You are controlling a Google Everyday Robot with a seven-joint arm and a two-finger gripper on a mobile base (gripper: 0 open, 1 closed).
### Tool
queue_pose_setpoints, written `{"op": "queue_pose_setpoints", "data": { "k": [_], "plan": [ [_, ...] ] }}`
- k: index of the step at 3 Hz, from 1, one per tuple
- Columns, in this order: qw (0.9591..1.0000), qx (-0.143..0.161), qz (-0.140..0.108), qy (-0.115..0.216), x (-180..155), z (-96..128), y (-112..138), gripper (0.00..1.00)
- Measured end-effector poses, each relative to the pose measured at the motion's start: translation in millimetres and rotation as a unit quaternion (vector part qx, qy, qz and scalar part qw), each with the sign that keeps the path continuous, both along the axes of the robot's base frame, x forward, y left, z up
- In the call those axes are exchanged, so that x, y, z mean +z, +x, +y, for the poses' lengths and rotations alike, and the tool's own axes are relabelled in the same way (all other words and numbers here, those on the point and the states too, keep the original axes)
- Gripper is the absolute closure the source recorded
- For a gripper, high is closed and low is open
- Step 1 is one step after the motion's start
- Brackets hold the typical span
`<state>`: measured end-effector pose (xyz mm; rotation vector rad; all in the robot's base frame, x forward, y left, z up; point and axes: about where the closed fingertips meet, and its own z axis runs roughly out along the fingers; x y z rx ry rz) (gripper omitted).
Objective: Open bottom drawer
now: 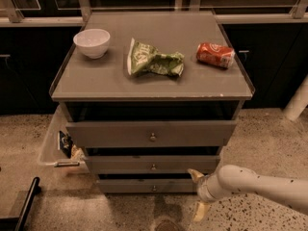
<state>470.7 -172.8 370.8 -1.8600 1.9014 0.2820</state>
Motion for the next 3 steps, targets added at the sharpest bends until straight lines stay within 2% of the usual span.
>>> {"op": "queue_pose_setpoints", "data": {
  "k": [1, 3],
  "plan": [
    [0.9998, -0.002, 0.008, 0.017, -20, 2, 3, 0.00],
    [0.9985, -0.002, 0.007, 0.054, -89, -1, 20, 0.00]
  ]
}}
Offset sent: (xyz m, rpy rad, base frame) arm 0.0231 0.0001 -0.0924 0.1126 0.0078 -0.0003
